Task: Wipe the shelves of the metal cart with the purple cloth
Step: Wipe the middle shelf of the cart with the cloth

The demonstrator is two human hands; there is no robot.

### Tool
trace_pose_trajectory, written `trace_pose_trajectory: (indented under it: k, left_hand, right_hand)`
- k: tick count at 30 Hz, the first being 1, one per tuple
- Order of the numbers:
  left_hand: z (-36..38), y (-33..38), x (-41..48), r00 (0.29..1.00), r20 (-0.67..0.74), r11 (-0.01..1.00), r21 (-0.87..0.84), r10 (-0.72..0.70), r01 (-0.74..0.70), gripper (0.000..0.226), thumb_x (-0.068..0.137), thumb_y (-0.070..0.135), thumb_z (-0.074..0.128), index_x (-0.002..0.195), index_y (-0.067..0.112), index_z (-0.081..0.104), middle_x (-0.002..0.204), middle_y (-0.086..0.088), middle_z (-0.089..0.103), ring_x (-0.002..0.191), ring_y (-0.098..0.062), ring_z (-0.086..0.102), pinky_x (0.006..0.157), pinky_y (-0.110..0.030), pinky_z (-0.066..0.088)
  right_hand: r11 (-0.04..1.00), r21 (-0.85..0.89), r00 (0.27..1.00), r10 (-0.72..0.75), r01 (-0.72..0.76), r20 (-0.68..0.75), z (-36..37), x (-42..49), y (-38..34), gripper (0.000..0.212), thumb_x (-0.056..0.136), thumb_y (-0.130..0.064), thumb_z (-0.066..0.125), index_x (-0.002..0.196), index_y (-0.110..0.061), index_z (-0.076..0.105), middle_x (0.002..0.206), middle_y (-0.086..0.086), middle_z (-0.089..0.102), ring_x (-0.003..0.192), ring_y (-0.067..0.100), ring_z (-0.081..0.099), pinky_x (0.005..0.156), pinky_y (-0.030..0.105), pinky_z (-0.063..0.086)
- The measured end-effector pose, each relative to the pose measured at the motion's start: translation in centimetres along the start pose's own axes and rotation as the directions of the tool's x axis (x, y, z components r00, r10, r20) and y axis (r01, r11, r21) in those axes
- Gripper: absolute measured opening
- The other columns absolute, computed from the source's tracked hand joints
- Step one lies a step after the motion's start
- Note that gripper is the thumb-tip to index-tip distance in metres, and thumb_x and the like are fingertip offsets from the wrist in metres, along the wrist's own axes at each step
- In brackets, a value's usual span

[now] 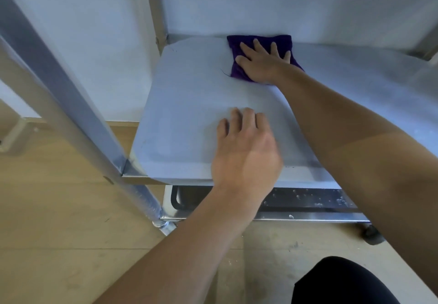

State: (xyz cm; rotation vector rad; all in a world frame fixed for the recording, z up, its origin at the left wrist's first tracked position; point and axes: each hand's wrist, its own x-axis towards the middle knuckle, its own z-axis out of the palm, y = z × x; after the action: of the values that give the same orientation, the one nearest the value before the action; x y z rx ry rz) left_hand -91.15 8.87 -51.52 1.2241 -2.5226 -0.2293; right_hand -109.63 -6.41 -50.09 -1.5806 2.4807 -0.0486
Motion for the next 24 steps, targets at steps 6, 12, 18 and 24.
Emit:
trace_pose_trajectory:
  k: [6, 12, 18, 24]
  left_hand:
    - [-0.5, -0.7, 0.1, 0.999, 0.048, 0.998, -0.064, 0.01, -0.007, 0.039, 0.09, 0.011, 0.044, 0.128, 0.001, 0.048, 0.136, -0.015, 0.047, 0.139, -0.035, 0.032, 0.111, -0.043, 0.028]
    - [-3.2, -4.2, 0.5, 0.991, 0.093, 0.994, -0.029, -0.098, 0.102, 0.035, 0.093, 0.017, 0.042, 0.125, 0.006, 0.047, 0.14, -0.011, 0.038, 0.133, -0.029, 0.037, 0.104, -0.035, 0.031]
    - [-3.1, -7.0, -1.9, 0.972, 0.039, 0.969, 0.096, -0.233, 0.228, 0.05, 0.1, 0.029, 0.032, 0.143, 0.004, 0.033, 0.155, -0.016, 0.026, 0.146, -0.034, 0.02, 0.119, -0.044, 0.017]
    - [-2.8, -7.4, -1.6, 0.971, 0.049, 0.968, 0.1, -0.234, 0.228, 0.051, 0.101, 0.028, 0.028, 0.146, 0.004, 0.025, 0.159, -0.014, 0.016, 0.148, -0.033, 0.01, 0.121, -0.044, 0.01]
  right_hand:
    - [0.996, -0.007, 0.996, -0.086, 0.086, 0.006, 0.5, 0.8, -3.6, 0.059, 0.098, -0.058, 0.016, 0.154, -0.044, 0.003, 0.164, -0.009, -0.007, 0.15, 0.035, -0.011, 0.115, 0.063, -0.008]
    - [0.995, -0.003, 0.995, -0.101, 0.101, 0.009, 0.6, 1.1, -5.2, 0.059, 0.098, -0.058, 0.016, 0.154, -0.043, 0.002, 0.164, -0.009, -0.008, 0.149, 0.036, -0.011, 0.115, 0.064, -0.009]
    - [0.986, -0.015, 0.986, -0.166, 0.167, 0.025, 0.8, 0.8, -8.6, 0.059, 0.099, -0.057, 0.015, 0.154, -0.042, 0.001, 0.164, -0.008, -0.008, 0.149, 0.038, -0.012, 0.114, 0.064, -0.01]
    - [0.943, -0.055, 0.944, -0.325, 0.328, 0.052, 1.4, -0.1, -12.8, 0.058, 0.101, -0.055, 0.014, 0.154, -0.041, 0.0, 0.165, -0.009, -0.005, 0.149, 0.036, -0.009, 0.115, 0.064, -0.007]
